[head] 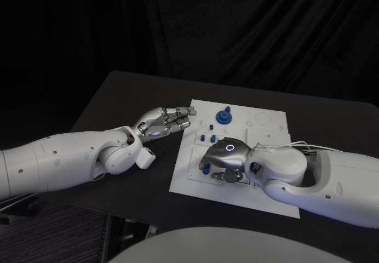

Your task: Assemble the parts on the task board

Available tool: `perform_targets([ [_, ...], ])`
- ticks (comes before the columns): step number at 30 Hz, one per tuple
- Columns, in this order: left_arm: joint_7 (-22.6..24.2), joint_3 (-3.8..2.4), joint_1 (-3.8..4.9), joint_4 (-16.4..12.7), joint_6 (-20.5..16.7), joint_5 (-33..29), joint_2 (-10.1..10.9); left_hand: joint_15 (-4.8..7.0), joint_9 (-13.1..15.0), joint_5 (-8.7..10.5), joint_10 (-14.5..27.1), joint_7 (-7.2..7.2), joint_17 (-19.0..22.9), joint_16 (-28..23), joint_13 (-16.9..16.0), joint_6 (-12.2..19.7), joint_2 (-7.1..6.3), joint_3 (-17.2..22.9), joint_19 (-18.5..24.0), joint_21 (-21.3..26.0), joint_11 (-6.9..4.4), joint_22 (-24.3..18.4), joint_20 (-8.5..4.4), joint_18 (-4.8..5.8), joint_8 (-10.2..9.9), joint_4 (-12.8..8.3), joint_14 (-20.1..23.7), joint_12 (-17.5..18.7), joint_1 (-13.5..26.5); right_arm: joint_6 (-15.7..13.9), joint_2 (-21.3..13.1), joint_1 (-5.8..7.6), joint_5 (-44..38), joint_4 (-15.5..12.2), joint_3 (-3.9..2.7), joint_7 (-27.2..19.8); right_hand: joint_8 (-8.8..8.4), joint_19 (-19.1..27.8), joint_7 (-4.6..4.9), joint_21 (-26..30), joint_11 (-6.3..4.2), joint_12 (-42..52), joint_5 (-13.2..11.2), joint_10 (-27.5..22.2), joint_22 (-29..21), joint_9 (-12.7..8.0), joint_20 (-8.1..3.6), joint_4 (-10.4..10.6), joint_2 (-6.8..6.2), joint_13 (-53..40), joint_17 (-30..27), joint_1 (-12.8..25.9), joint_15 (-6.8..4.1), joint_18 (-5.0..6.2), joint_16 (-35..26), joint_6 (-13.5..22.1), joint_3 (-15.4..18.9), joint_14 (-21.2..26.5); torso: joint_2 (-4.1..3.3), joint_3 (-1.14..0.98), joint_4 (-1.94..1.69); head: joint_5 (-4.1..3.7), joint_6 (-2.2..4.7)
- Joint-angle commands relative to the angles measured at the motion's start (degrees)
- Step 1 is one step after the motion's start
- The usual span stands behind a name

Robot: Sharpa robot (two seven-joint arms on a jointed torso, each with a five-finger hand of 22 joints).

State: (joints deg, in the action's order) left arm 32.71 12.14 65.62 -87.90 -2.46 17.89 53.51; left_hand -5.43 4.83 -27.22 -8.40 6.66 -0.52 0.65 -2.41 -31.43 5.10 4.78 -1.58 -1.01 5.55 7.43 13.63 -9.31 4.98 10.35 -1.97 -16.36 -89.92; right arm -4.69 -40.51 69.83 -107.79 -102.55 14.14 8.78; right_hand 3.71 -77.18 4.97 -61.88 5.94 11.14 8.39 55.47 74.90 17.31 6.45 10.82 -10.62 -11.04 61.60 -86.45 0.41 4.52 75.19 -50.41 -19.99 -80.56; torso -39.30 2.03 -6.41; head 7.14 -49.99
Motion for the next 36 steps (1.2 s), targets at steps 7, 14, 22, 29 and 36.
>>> perform_targets([
  [7,0.17,-0.05,-0.24,-0.07,0.73,-0.01,0.19,-0.60,0.04,0.18,0.08,0.42,-0.08,0.19,-0.07,0.32,0.61,0.33,-0.04,-0.17,0.52,0.15,0.68,-1.10,0.28,-0.16,0.03,-0.14,0.00,-6.31,-1.94,-0.18,-0.14,-1.33,-0.01,1.54,-0.04,0.57,-2.51,1.23,0.72,1.91,-0.72,-5.29,7.29,-2.32,0.60,0.29,-0.36,-1.16,-0.32,-0.23,0.61,1.25,-0.07,7.08,3.38,0.81,0.01,-0.01,0.02,-0.39,-0.01],
  [14,0.13,-0.05,-0.35,0.05,0.63,-0.01,0.41,-0.63,0.02,0.22,0.15,0.46,-0.08,0.18,-0.05,0.47,0.57,0.32,-0.06,-0.18,0.56,0.17,0.73,-1.10,0.27,-0.18,0.04,-0.06,0.05,-16.47,-5.76,0.38,-0.14,-3.15,-0.02,0.25,-0.98,-0.02,-4.43,0.73,1.59,2.68,-1.16,-13.13,7.51,-8.63,0.72,5.28,-2.13,-0.36,-0.05,-3.54,0.78,1.17,0.33,22.04,7.56,0.56,0.01,-0.03,0.02,-1.19,-0.01],
  [22,0.63,-0.05,-0.46,0.55,0.34,-0.01,0.29,-0.65,0.01,0.41,0.20,0.51,-0.06,0.17,-0.05,0.62,0.57,0.32,-0.06,-0.17,0.60,0.08,0.76,-1.10,0.26,-0.14,0.08,-0.07,0.17,-19.82,-10.70,3.49,4.19,-3.70,-0.01,1.45,-0.71,-0.14,-4.89,0.95,1.64,4.26,-1.77,-14.07,7.49,-9.79,0.77,5.95,-1.81,0.44,-0.46,-4.45,0.78,1.19,0.11,22.49,7.84,0.59,0.02,-0.02,0.07,-2.78,-0.01],
  [29,2.86,-0.05,-0.51,1.04,-0.39,-0.01,-0.01,-0.33,0.11,1.79,0.28,0.35,-0.03,0.12,-0.07,0.65,0.92,0.01,-0.12,-0.16,0.43,0.02,0.29,-1.16,0.58,1.08,0.22,-0.37,1.56,-21.06,-15.36,5.33,14.64,-3.59,0.00,1.05,0.52,-0.45,-0.25,0.66,1.49,7.33,-1.24,-12.06,7.64,-9.08,1.22,5.71,0.61,0.89,0.04,-4.13,1.42,1.08,0.53,14.87,6.46,0.30,0.18,0.03,0.16,-4.46,-0.01],
  [36,5.19,-0.05,-0.54,1.93,-0.73,-3.38,-0.46,0.31,0.18,2.31,0.25,-0.18,0.01,0.08,-0.09,0.88,2.07,-3.66,-0.29,-0.16,-0.09,-0.26,-0.85,-1.12,1.13,6.73,0.38,-1.09,6.86,-20.97,-20.56,5.87,18.25,-4.16,0.00,2.87,3.88,-2.03,3.68,-1.98,-1.33,13.75,0.16,1.80,8.25,-7.37,0.25,5.77,2.01,0.14,1.68,-2.56,-0.05,0.75,1.71,1.07,4.33,-1.04,0.48,0.11,0.12,-9.60,-0.01],
])
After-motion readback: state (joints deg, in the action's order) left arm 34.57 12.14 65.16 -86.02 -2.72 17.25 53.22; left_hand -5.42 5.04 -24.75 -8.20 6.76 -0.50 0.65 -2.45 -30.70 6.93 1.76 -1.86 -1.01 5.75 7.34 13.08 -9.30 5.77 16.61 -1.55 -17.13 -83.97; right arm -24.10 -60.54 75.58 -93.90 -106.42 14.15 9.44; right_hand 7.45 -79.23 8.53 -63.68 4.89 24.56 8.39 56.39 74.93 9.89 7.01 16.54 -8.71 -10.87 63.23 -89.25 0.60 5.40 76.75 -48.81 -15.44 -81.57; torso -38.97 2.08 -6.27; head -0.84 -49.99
